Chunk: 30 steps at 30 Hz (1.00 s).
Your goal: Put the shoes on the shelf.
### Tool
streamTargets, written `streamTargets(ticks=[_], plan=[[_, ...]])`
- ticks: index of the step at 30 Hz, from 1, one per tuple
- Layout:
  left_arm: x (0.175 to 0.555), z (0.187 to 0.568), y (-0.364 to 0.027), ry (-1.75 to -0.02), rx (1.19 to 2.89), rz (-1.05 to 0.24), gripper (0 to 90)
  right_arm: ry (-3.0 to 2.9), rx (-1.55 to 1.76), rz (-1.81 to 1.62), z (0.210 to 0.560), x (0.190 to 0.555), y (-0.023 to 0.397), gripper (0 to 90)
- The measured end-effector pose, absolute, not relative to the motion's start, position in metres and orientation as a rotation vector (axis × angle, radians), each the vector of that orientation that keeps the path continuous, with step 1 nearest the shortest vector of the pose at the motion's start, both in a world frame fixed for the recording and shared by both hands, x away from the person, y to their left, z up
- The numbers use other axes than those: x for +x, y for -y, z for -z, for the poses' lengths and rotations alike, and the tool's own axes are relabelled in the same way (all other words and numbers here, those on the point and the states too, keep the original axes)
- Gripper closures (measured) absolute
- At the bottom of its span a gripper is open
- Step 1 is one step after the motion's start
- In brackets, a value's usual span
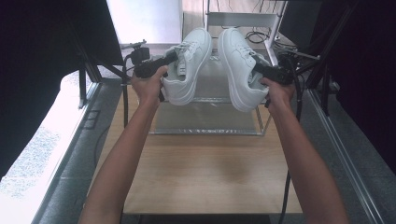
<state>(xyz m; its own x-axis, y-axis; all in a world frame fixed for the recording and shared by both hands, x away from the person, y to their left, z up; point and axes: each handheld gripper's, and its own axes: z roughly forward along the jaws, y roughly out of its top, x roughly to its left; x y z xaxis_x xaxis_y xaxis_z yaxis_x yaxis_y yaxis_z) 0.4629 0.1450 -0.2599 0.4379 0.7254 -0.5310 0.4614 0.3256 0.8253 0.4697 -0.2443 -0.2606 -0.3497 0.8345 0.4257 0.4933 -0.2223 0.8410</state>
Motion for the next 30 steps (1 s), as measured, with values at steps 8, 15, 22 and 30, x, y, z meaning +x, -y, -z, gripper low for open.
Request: streamTargets(ticks=[8, 15, 22, 30], plan=[[0.478, 0.258, -0.133, -1.232, 1.333, -0.275, 81.1, -1.732, 1.593, -1.516, 0.254, 0.488, 0.232, 85.4], [0.485, 0.265, -0.127, -1.264, 1.328, -0.292, 81.0, -1.737, 1.606, -1.463, 0.246, 0.498, 0.223, 85.4], [0.489, 0.268, -0.126, -1.292, 1.334, -0.310, 81.0, -1.722, 1.634, -1.398, 0.252, 0.510, 0.213, 85.3], [0.497, 0.275, -0.127, -1.337, 1.324, -0.324, 80.5, -1.732, 1.666, -1.307, 0.268, 0.526, 0.199, 83.8]])
